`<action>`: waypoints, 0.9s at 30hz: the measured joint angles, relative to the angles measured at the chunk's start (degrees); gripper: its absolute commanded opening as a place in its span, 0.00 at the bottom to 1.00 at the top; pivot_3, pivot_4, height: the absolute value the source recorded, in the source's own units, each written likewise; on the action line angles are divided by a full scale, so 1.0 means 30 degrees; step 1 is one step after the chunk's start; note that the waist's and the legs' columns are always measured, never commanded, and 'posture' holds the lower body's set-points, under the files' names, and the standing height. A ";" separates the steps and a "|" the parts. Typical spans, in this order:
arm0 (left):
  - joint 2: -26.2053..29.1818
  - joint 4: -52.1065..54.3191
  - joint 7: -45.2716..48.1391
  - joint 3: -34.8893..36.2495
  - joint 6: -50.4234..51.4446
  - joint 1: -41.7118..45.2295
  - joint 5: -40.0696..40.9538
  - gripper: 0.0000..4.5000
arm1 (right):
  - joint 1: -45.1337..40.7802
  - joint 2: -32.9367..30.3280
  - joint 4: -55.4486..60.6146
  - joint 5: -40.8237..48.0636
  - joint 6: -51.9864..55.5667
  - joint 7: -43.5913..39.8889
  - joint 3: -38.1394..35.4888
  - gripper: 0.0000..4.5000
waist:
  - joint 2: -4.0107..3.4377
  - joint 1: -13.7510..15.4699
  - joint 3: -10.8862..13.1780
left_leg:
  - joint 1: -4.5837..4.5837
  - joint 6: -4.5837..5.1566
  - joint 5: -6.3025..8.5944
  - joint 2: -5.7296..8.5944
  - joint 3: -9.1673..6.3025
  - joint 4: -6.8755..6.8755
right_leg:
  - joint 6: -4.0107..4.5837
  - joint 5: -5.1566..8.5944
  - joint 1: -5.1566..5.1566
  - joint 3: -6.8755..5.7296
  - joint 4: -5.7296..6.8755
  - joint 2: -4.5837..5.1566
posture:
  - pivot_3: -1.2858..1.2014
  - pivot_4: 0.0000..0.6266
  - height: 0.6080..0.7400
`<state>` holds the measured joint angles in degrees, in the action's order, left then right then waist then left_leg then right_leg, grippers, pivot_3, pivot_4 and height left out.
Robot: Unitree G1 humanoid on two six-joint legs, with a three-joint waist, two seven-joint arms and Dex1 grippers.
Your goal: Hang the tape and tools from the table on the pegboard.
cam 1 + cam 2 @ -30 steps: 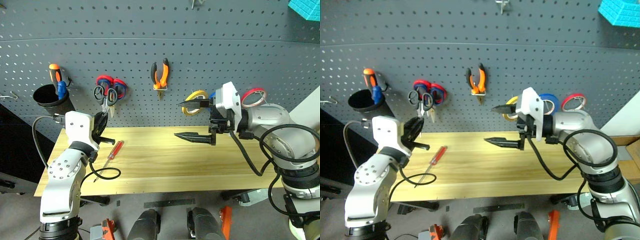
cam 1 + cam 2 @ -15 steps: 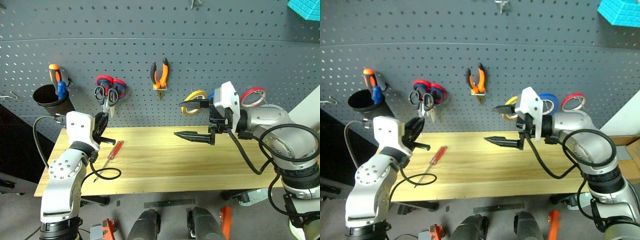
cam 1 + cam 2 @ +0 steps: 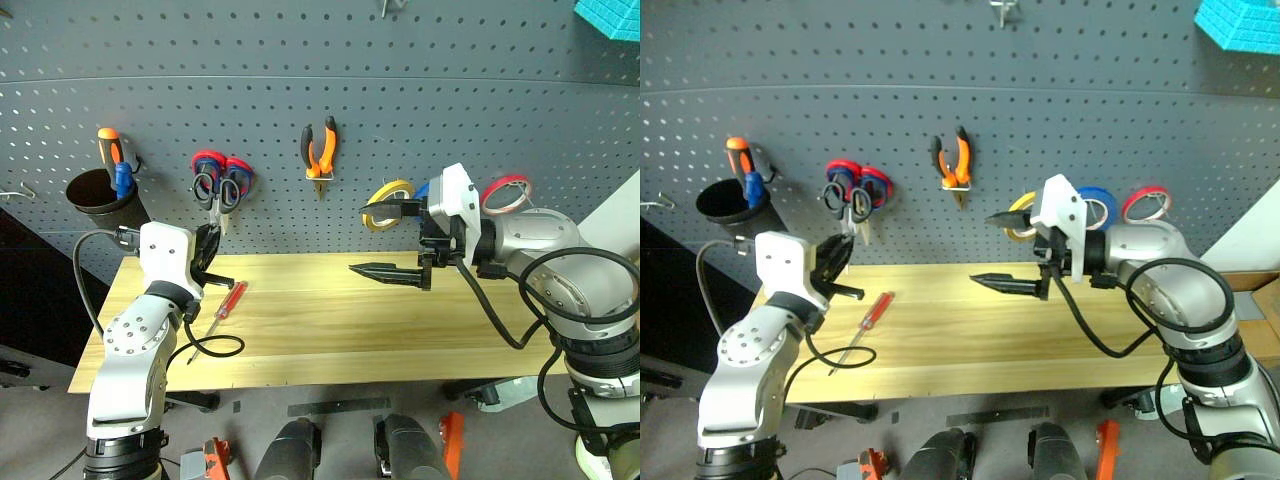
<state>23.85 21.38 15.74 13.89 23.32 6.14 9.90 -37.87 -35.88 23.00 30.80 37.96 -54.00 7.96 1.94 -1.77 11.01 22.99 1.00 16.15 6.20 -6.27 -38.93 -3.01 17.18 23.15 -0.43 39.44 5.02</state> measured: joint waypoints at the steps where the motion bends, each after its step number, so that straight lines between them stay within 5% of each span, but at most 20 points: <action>1: 0.0000 -0.0045 -0.0003 -0.0007 -0.0004 0.0000 -0.0019 0.02 | 0.0000 -0.0006 0.0038 0.0000 0.0000 -0.0016 0.0000 1.00 | 0.0000 -0.0001 0.0000 | 0.0000 0.0000 0.0000 0.0000 0.0001 0.0000 | 0.0000 0.0000 -0.0001 -0.0001 0.0000 0.0000 | 0.48 0.24 1.00; 6: 0.0000 -0.0281 -0.0001 -0.0041 -0.0011 0.0000 -0.0108 0.02 | 0.0002 -0.0021 0.0170 0.0001 0.0008 -0.0036 0.0000 1.00 | 0.0000 -0.0001 0.0000 | 0.0000 0.0000 0.0000 0.0000 -0.0001 0.0000 | 0.0000 0.0000 0.0002 -0.0001 0.0000 0.0000 | 0.48 0.24 1.00; 19: -0.0025 -0.0338 0.0018 -0.0227 0.0020 -0.0609 -0.0043 0.95 | 0.0122 -0.0245 0.0308 0.0027 0.0054 -0.0220 0.0000 1.00 | 0.0000 -0.0018 0.0000 | 0.0000 0.0000 0.0000 0.0000 0.0000 0.0000 | 0.0000 0.0000 0.0001 0.0004 0.0000 0.0000 | 0.48 0.25 1.00; 27: 0.0505 -0.0413 0.0024 -0.0069 0.0616 -0.2124 -0.0322 0.95 | 0.0316 -0.0395 0.0320 -0.0016 0.0056 -0.0287 0.0019 1.00 | 0.0000 -0.0009 0.0001 | 0.0000 0.0001 0.0001 0.0000 -0.0004 0.0003 | 0.0001 0.0001 0.0002 0.0003 0.0003 0.0000 | 0.48 0.25 1.00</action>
<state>25.37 20.14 15.81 13.68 25.16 -0.23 8.93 -36.92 -37.06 23.96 30.75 38.13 -54.86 8.01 1.94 -1.80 11.02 22.98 1.00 16.15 6.20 -6.28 -38.92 -3.00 17.19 23.16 -0.42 39.45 5.02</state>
